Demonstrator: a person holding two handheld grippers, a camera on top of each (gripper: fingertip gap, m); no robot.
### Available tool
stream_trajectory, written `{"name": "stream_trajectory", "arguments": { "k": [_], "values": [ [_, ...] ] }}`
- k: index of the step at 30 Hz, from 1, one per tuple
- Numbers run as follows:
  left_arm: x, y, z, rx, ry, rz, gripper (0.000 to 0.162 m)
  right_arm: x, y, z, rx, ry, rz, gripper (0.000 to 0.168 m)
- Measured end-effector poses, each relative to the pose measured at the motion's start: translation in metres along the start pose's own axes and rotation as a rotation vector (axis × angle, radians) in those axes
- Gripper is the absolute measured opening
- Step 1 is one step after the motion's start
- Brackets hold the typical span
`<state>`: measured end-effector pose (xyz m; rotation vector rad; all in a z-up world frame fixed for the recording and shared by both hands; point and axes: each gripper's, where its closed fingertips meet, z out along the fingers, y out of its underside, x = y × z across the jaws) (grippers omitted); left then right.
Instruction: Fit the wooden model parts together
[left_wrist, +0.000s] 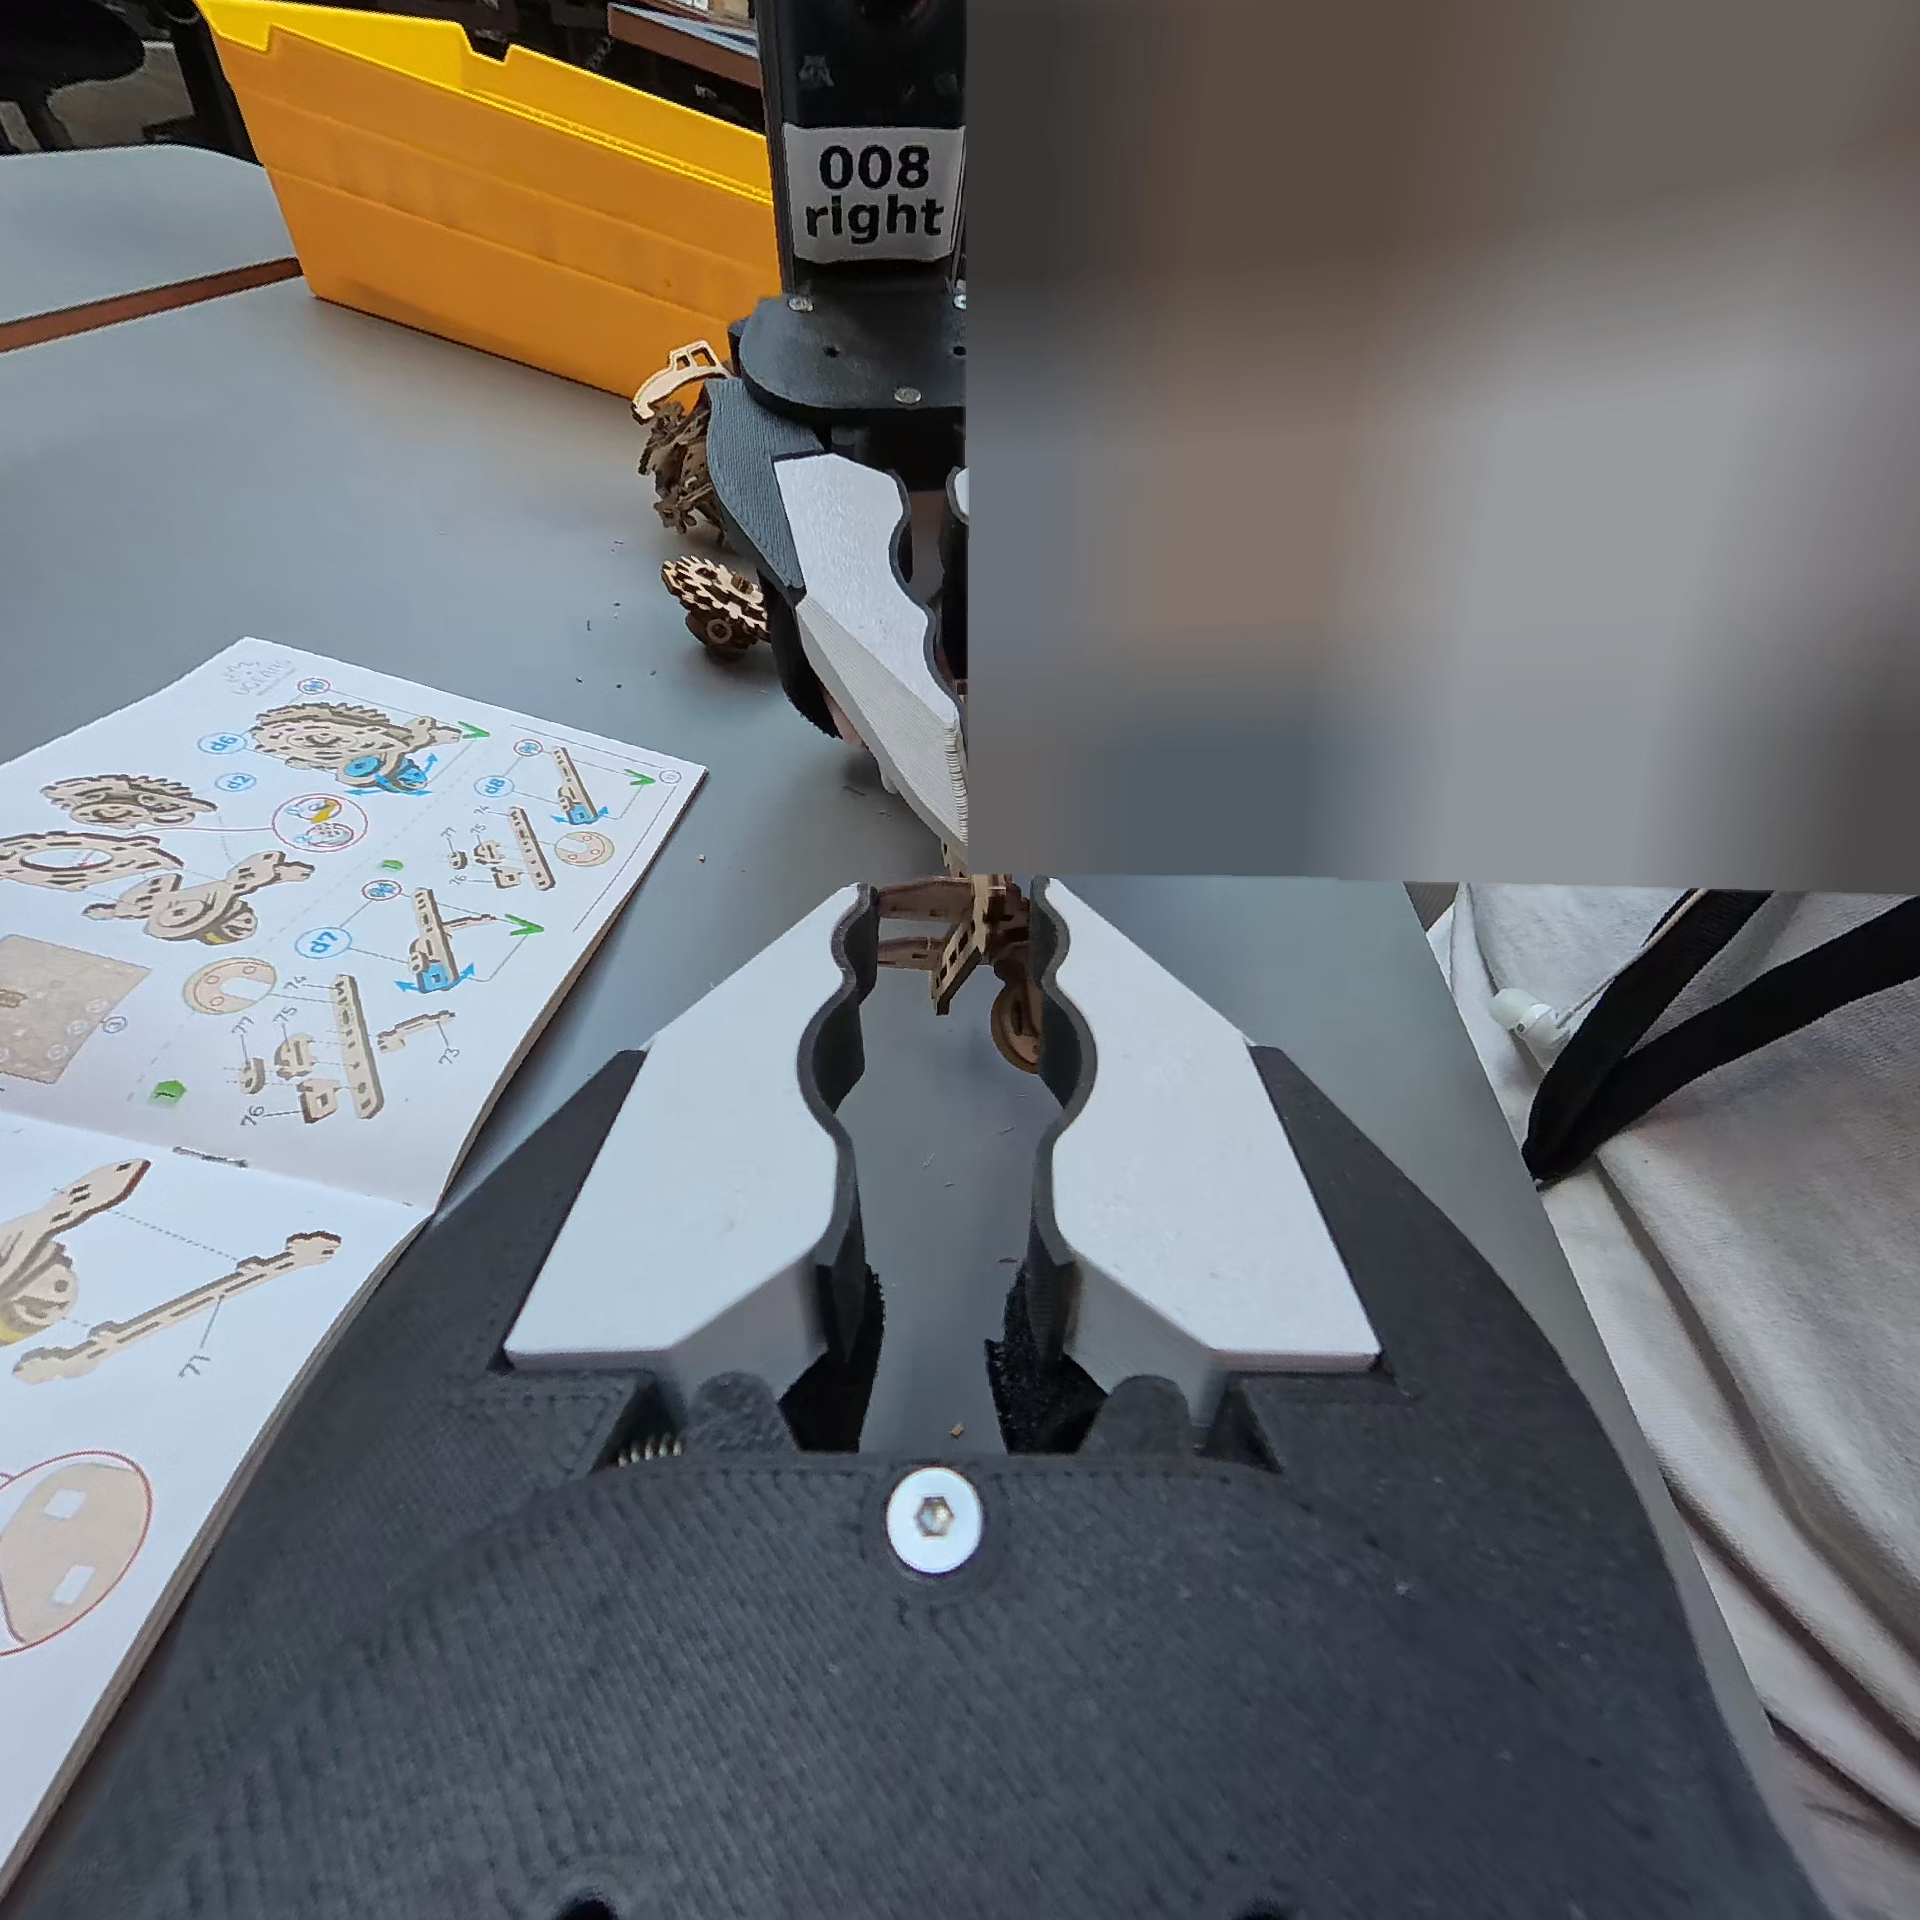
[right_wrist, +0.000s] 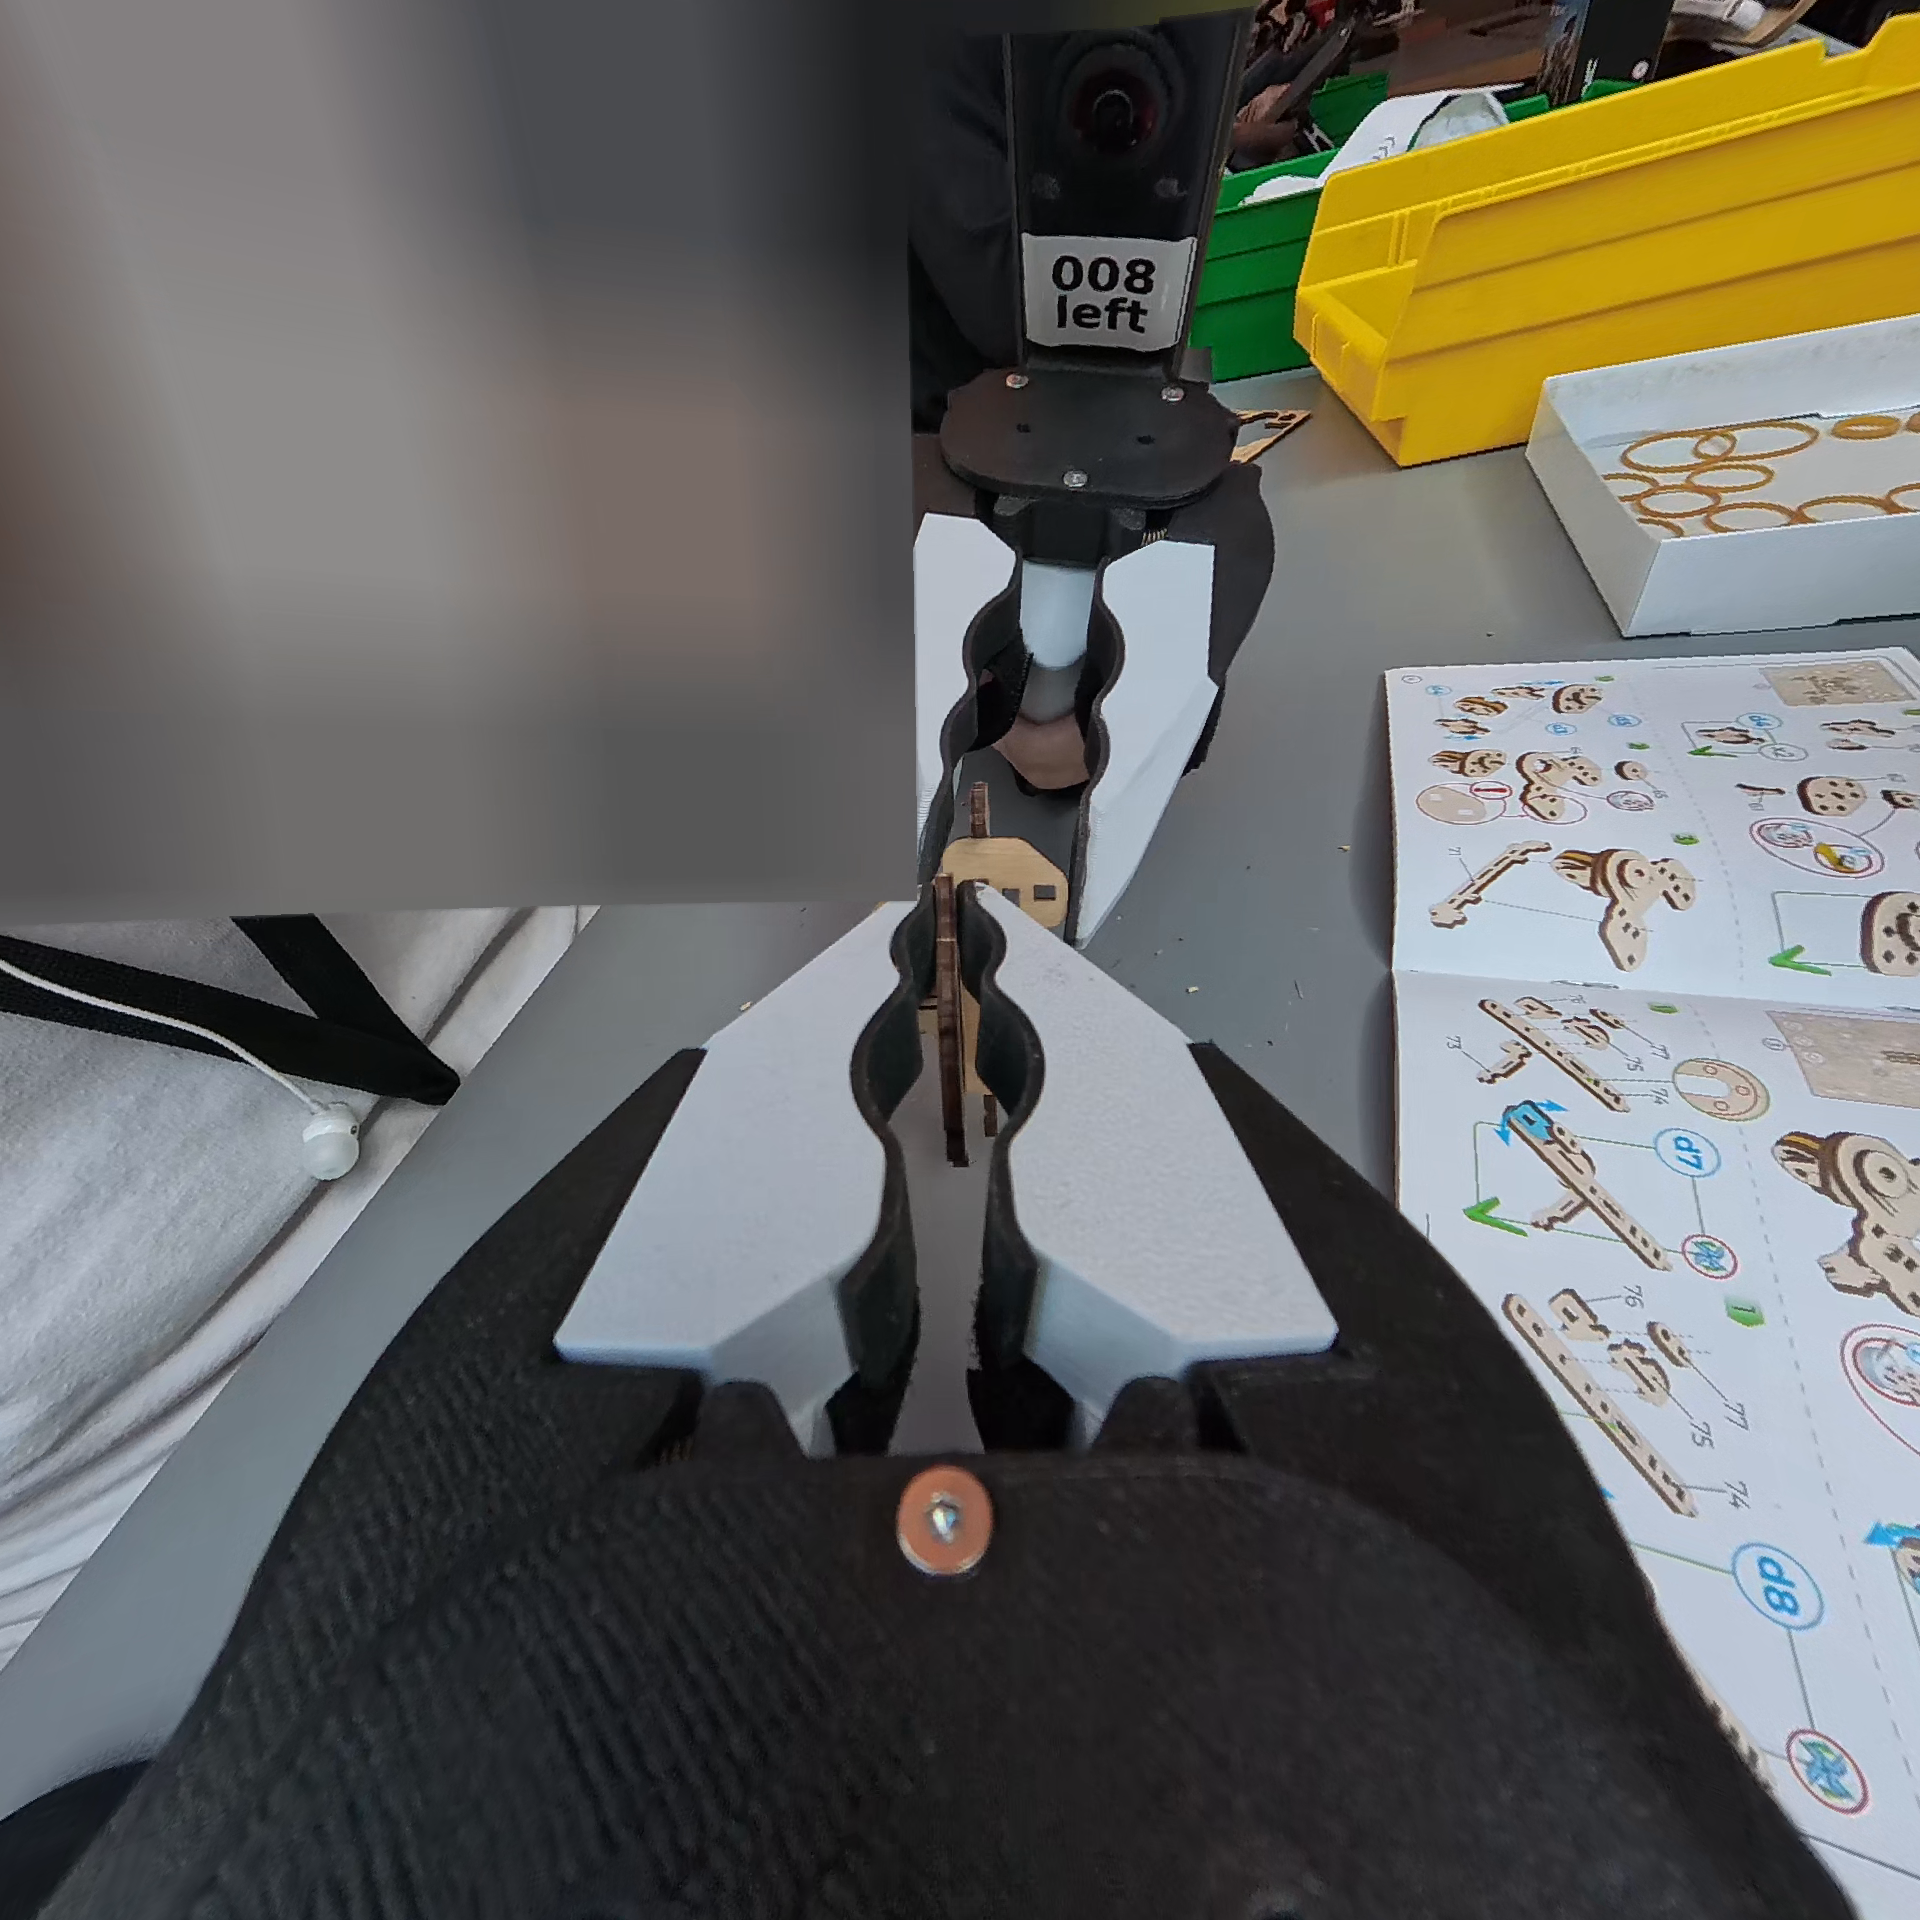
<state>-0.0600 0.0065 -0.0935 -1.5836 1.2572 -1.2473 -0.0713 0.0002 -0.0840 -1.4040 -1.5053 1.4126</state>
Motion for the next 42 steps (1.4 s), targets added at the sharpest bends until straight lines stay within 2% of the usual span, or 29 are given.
{"name": "stream_trajectory", "arguments": {
  "k": [10,17,34,39,40,42],
  "values": [
    [-0.002,0.0,-0.005,0.001,0.004,-0.004,0.026,0.003,0.001,0.0,0.017,-0.01,0.026,0.002],
    [-0.005,0.011,-0.002,-0.076,-0.029,0.014,0.025,0.005,0.011,0.003,-0.035,-0.005,0.048,0.002],
    [-0.005,0.014,-0.004,-0.246,-0.127,0.142,0.026,0.006,0.019,0.006,-0.142,0.057,-0.074,0.003],
    [-0.006,0.007,-0.006,-0.237,-0.146,0.135,0.026,0.007,0.017,0.004,-0.142,0.075,-0.083,0.002],
    [-0.007,0.004,-0.008,-0.217,-0.152,0.129,0.026,0.007,0.013,0.002,-0.125,0.077,-0.095,0.002],
    [-0.008,-0.001,-0.019,-0.173,-0.153,0.067,0.043,0.006,0.002,-0.004,-0.063,0.082,-0.104,0.002]
  ]
}}
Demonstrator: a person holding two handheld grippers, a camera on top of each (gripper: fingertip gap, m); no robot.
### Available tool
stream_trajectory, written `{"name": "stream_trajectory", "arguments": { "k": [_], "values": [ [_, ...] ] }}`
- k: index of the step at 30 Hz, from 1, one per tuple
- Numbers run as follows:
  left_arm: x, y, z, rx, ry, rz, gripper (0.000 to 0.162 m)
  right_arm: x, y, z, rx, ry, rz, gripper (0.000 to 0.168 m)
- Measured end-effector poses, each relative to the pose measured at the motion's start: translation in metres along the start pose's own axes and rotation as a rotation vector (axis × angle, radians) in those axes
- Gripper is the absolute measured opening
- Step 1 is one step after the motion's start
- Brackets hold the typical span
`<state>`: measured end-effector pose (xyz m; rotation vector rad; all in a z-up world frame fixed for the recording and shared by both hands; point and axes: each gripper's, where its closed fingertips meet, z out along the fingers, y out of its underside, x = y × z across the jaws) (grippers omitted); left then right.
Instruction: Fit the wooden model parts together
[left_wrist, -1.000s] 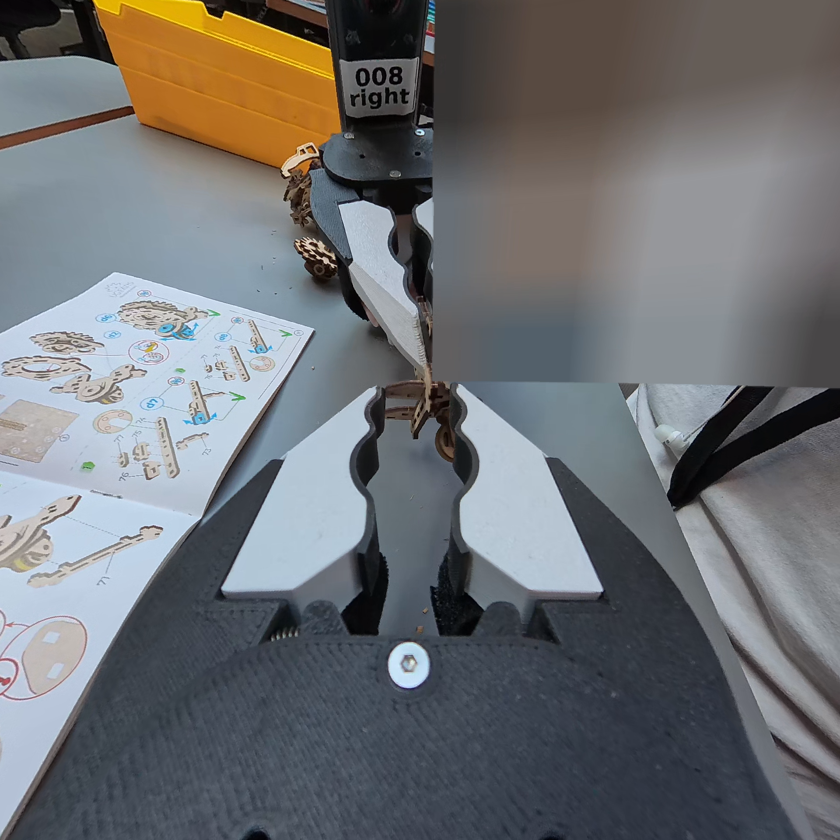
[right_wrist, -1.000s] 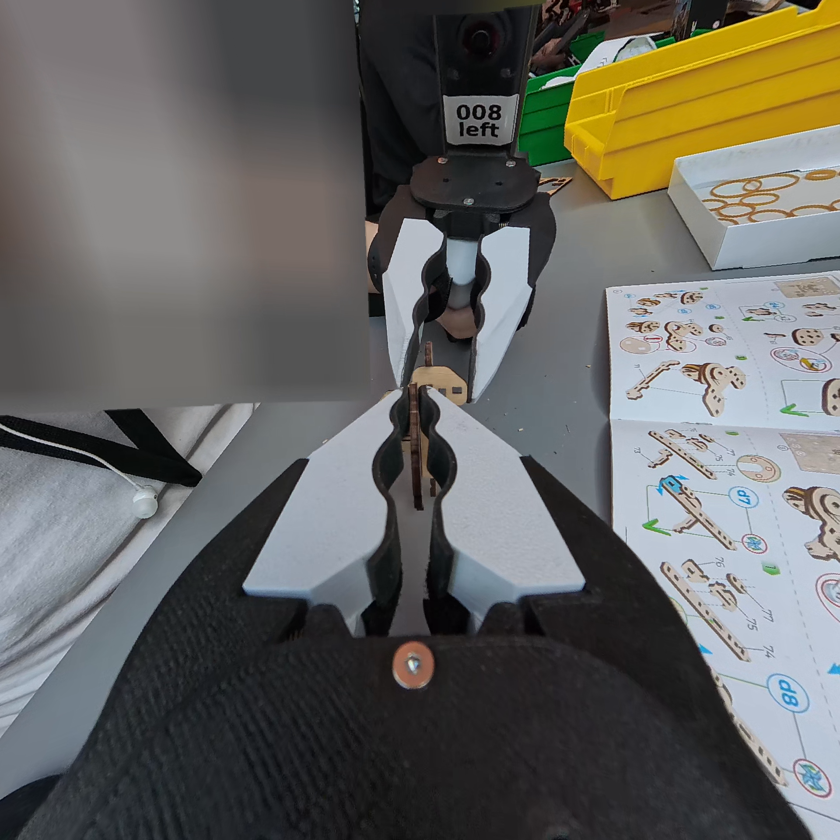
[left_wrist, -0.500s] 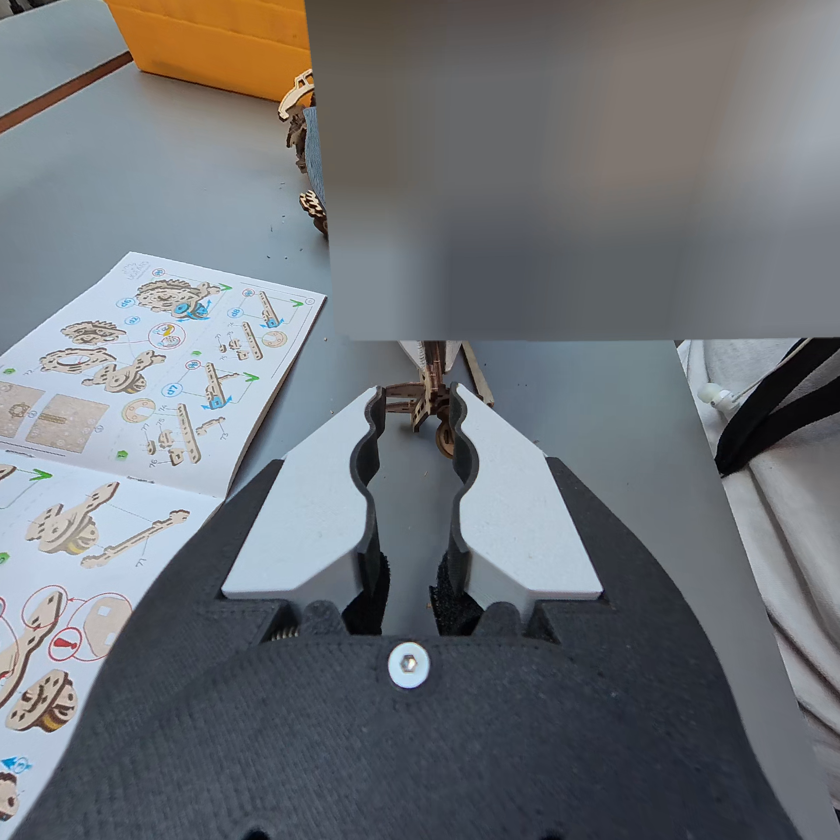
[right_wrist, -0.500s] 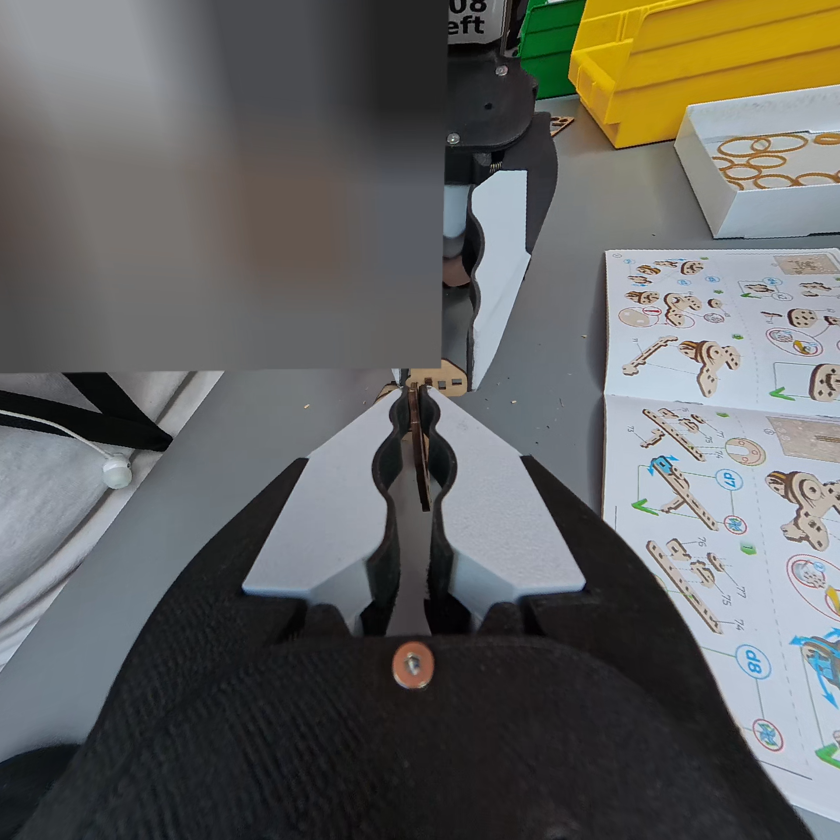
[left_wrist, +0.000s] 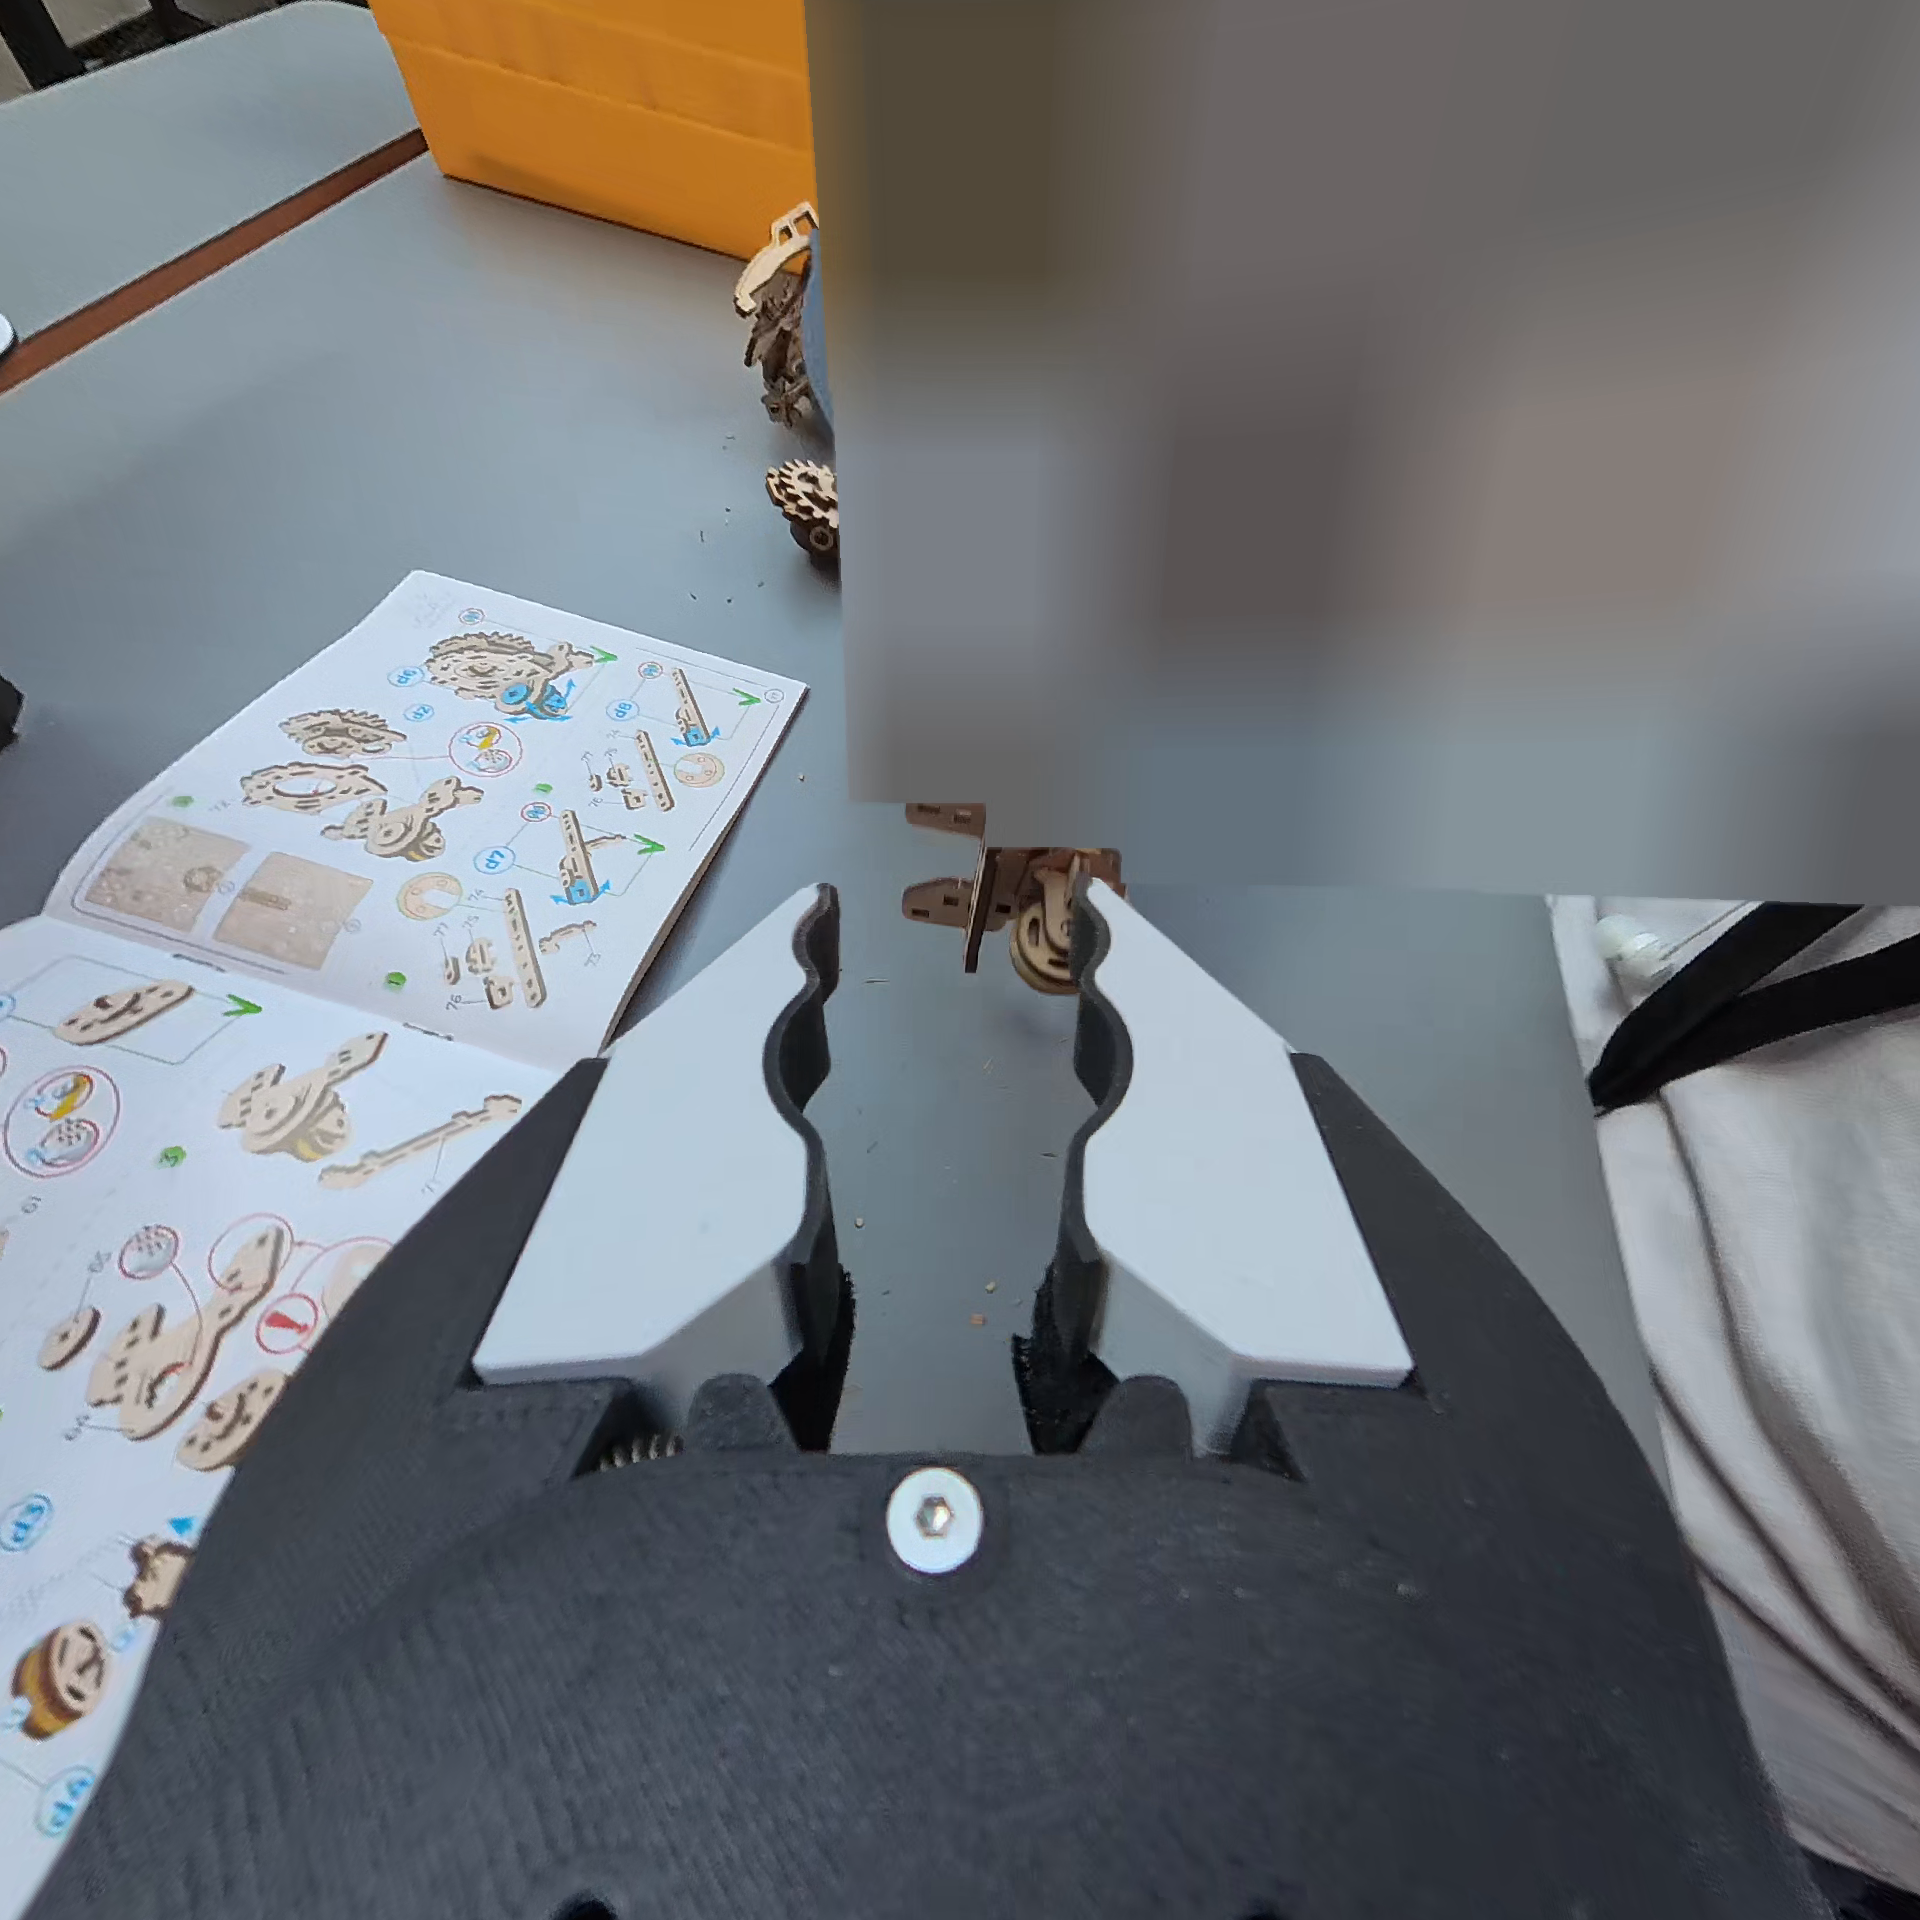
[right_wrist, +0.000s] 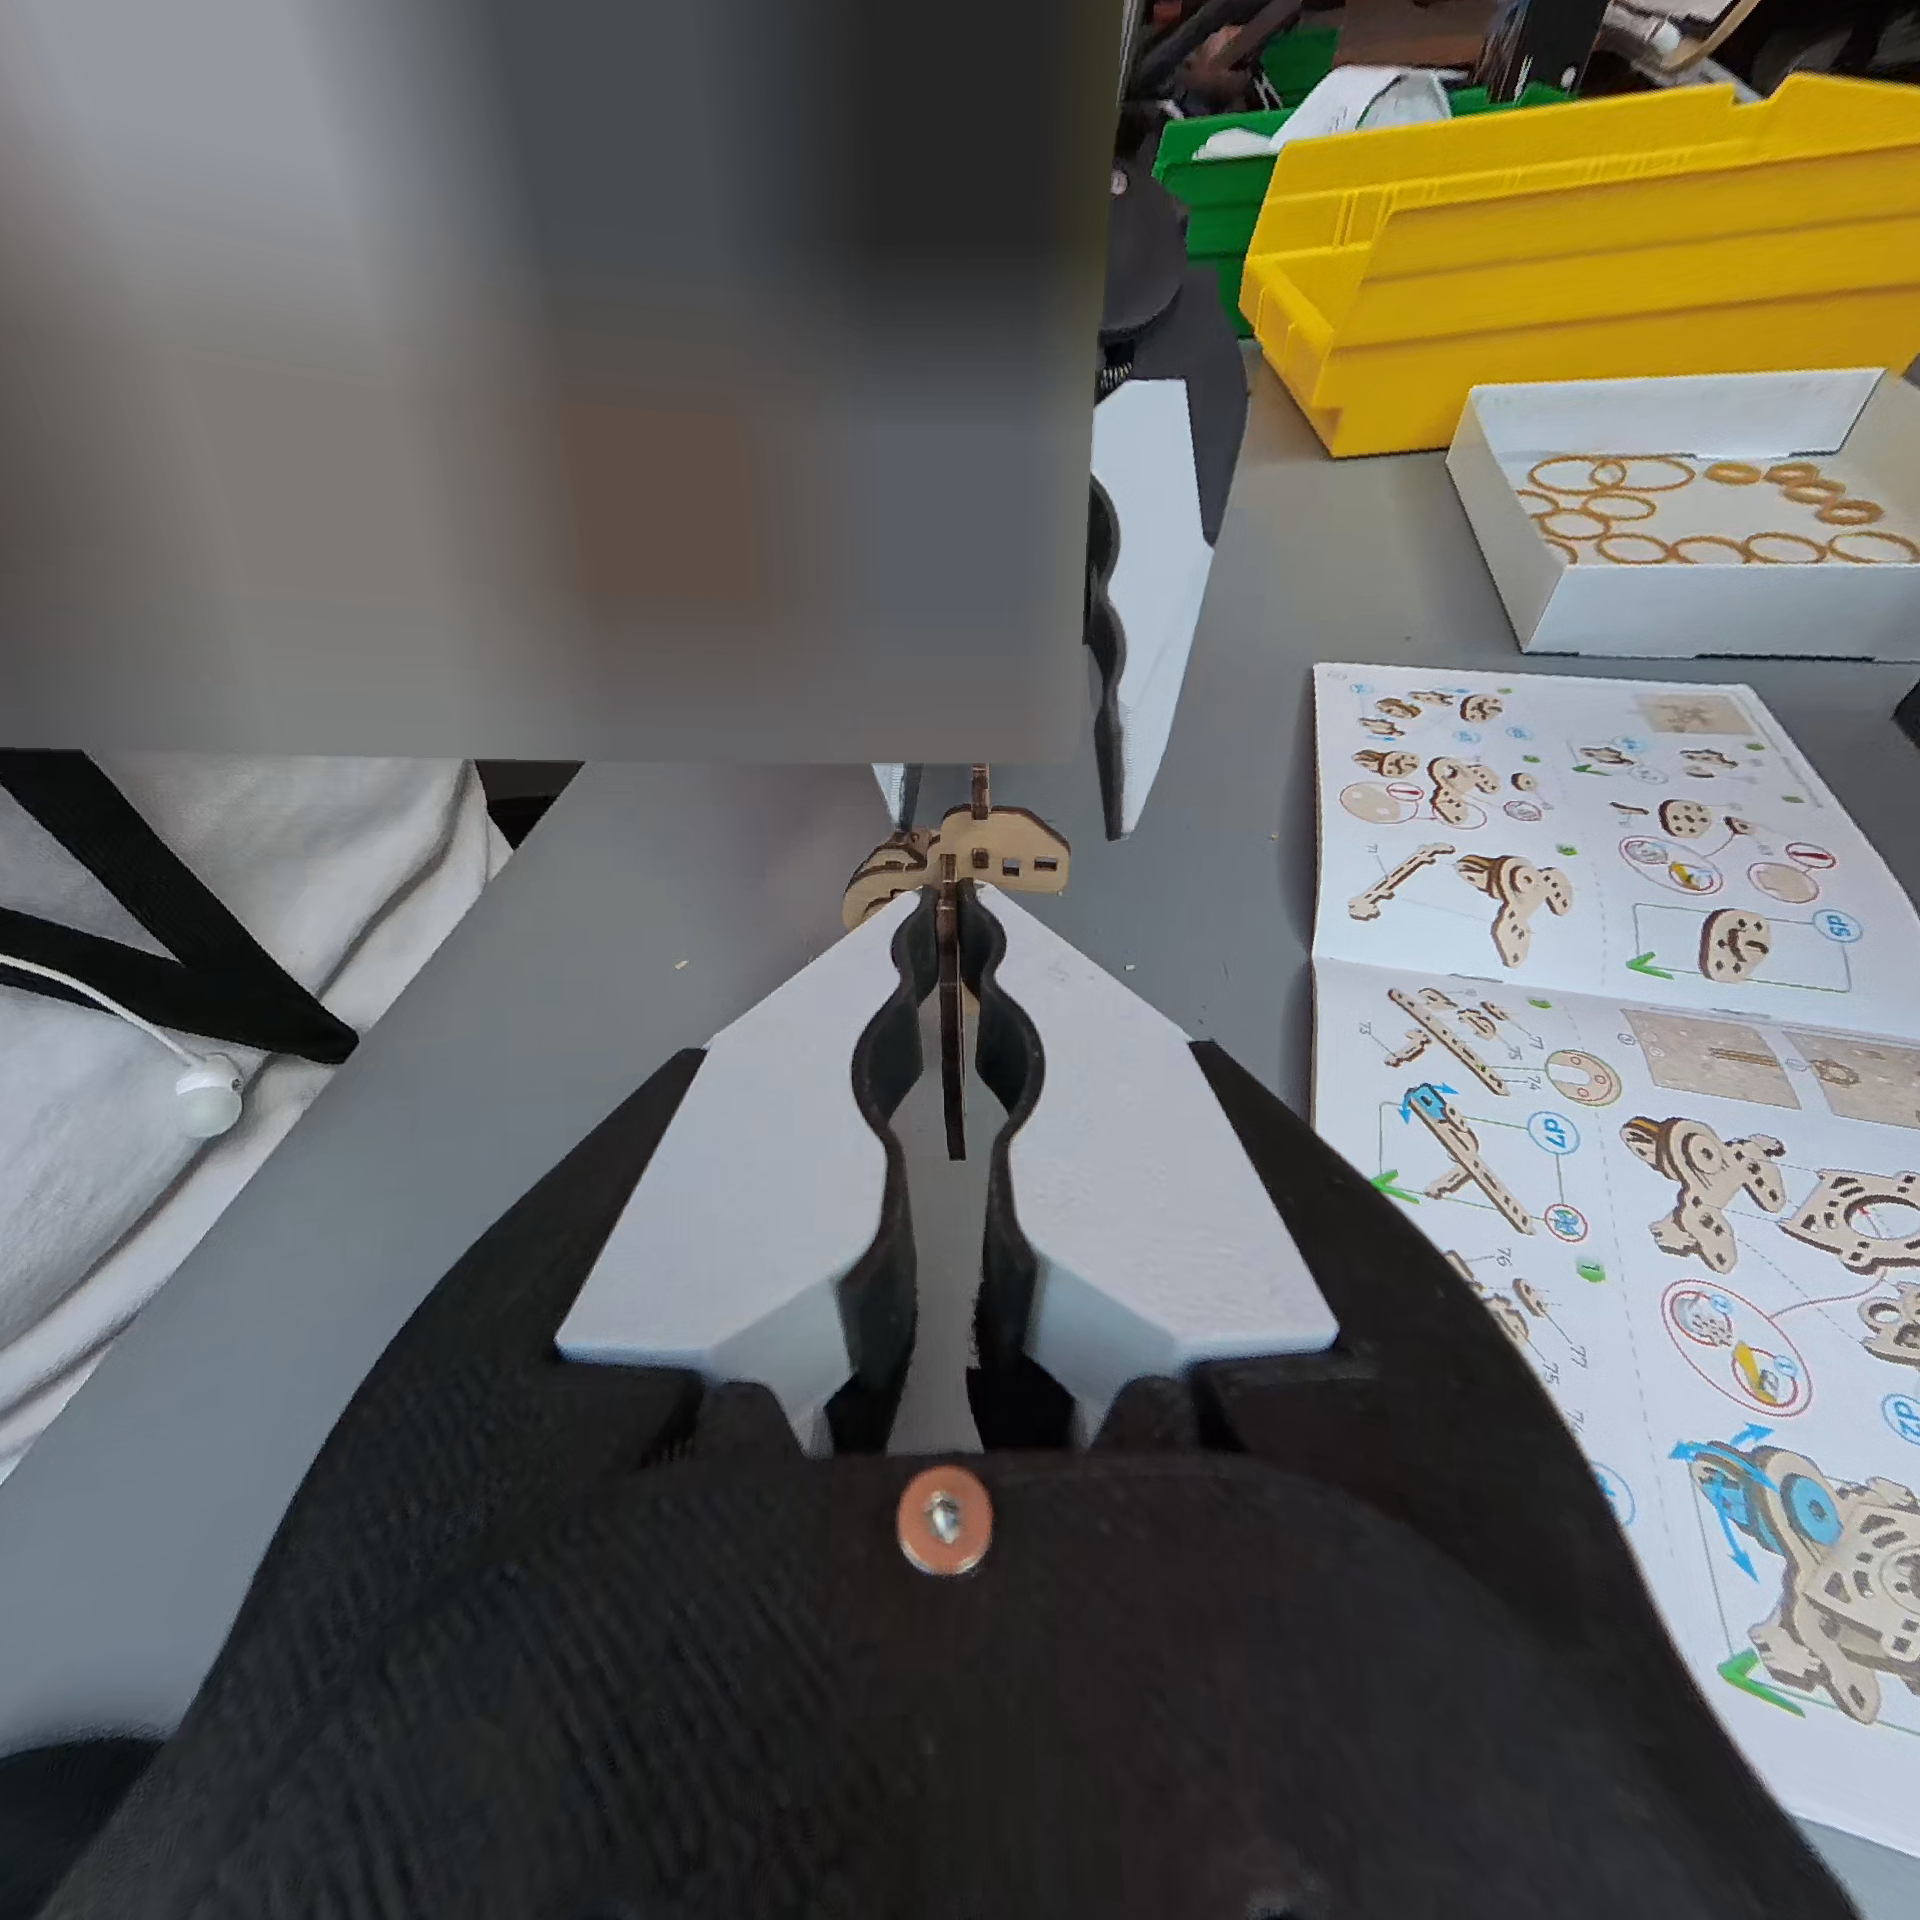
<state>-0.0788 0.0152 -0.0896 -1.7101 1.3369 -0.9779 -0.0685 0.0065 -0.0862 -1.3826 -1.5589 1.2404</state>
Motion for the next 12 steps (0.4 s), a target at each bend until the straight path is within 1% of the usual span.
{"name": "stream_trajectory", "arguments": {
  "k": [1,3,4,8,11,12],
  "values": [
    [0.0,-0.002,-0.007,0.035,0.025,-0.06,0.046,-0.001,-0.008,-0.004,0.048,-0.009,0.004,0.002],
    [0.002,-0.013,-0.021,0.16,0.101,-0.194,0.053,-0.004,-0.027,-0.013,0.168,-0.028,0.005,0.002],
    [0.003,-0.019,-0.026,0.225,0.139,-0.258,0.053,-0.005,-0.036,-0.017,0.225,-0.038,0.006,0.002],
    [0.01,-0.031,-0.032,0.363,0.25,-0.412,0.041,-0.012,-0.064,-0.03,0.402,-0.087,-0.013,0.002],
    [0.02,-0.048,-0.037,0.514,0.427,-0.569,0.03,-0.018,-0.075,-0.032,0.471,-0.113,-0.036,0.002],
    [0.02,-0.051,-0.038,0.541,0.466,-0.616,0.03,-0.02,-0.077,-0.031,0.481,-0.119,-0.044,0.002]
  ]
}}
